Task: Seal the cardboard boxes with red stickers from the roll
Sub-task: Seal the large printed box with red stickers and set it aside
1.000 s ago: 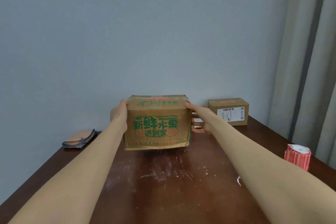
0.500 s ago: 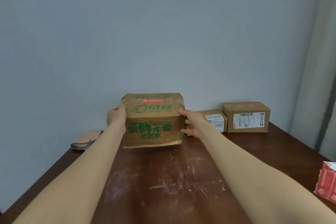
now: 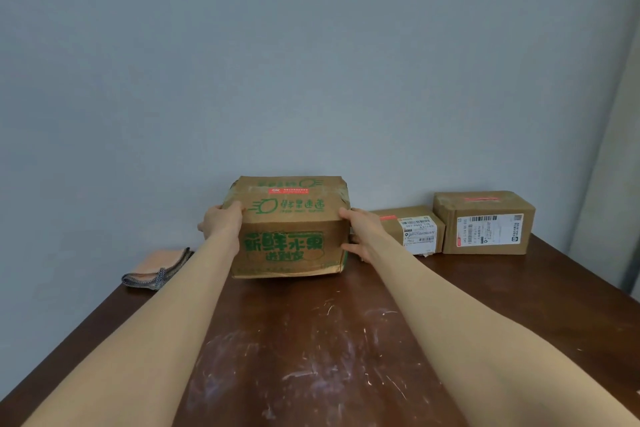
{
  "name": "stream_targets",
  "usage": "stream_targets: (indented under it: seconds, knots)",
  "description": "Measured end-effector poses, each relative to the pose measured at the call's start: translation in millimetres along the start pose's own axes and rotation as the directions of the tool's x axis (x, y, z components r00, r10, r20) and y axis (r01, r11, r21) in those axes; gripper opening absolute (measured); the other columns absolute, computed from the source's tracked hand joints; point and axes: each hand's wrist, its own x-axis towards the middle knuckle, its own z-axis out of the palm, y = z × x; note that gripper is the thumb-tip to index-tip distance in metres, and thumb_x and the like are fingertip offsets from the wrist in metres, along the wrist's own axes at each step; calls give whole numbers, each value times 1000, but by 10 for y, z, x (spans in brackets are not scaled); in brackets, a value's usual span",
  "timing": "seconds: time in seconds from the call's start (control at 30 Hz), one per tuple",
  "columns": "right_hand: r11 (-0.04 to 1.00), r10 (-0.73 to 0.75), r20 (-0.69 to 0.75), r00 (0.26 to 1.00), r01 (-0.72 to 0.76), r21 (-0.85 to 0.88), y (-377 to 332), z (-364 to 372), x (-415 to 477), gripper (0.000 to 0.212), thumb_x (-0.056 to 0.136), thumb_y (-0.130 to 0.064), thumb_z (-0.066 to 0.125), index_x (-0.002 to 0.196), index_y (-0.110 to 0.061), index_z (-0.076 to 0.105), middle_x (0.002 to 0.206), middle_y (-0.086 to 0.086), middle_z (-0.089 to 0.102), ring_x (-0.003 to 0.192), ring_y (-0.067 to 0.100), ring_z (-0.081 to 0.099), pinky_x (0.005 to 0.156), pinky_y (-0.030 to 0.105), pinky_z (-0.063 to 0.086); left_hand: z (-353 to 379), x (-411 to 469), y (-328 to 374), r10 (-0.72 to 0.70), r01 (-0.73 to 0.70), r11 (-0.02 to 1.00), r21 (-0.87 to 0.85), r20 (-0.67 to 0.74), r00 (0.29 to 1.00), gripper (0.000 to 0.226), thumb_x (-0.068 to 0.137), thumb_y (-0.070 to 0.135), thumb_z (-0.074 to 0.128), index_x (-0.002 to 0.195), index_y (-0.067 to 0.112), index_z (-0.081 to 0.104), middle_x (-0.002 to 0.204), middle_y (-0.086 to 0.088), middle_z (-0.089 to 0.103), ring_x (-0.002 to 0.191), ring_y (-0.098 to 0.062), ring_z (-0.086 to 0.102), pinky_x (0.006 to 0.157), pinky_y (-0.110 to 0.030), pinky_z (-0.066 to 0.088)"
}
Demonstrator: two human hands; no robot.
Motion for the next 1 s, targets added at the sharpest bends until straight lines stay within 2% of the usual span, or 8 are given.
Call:
stream_targets:
  seconds: [0.1,0.17,0.4,0.53,0.77,0.87,0.93,1.0]
  knots:
    - [1000,-14,5,1000,14,-12,35,1,62,49,97,-16,56,143,-11,42,148,10,41,138,30,34,111,53,32,84,65,-76,17,-16,999,-39,41,999,38,87,17,57,125,11,57,125,-8,57,98,-26,55,77,-34,47]
    - [999,-34,-5,999,34,-16,44,2,101,48,98,-13,53,144,-12,41,149,8,40,139,28,33,113,52,31,152,95,-115,15,-11,998,-63,63,998,46,88,12,57,134,12,50,128,-7,56,103,-23,52,80,-33,44]
    - [996,-84,13,996,85,-33,59,66,230,52,98,-10,51,148,-15,35,151,4,38,141,24,32,115,47,28,264,235,-173,2,5,996,-85,81,997,57,95,9,48,148,15,30,141,-8,46,119,-26,49,87,-33,45]
    - [993,-105,11,994,105,-44,97,94,285,57,97,-11,53,150,-16,31,153,4,36,140,23,33,113,44,30,342,291,-219,51,-48,997,-52,60,997,53,98,9,41,149,16,29,144,-6,43,121,-24,48,86,-29,41]
    - [981,-129,27,991,132,-139,126,103,282,68,95,-17,59,152,-16,23,156,2,28,142,23,30,116,42,26,497,186,-223,144,-138,977,164,-29,989,44,103,17,31,147,18,35,153,-11,17,123,-31,46,95,-33,39]
    - [971,-130,12,991,130,-201,128,66,260,74,93,-22,62,153,-15,19,157,4,25,143,24,28,115,40,26,565,92,-171,132,-119,965,235,-40,990,42,102,15,33,141,26,44,158,-2,3,135,-35,32,107,-38,34]
    - [965,-131,-8,991,126,-228,118,21,257,76,92,-24,64,153,-16,20,157,5,26,143,25,28,114,40,26,588,19,-156,157,-139,943,302,-36,987,51,97,6,36,139,33,44,159,4,-1,140,-35,20,112,-46,30]
    - [954,-142,-32,989,129,-269,107,-37,234,75,92,-23,64,152,-16,21,157,5,27,142,26,29,113,42,27,626,-70,-145,242,-219,895,389,-9,970,60,91,0,40,143,29,40,159,-1,3,141,-34,21,112,-46,30]
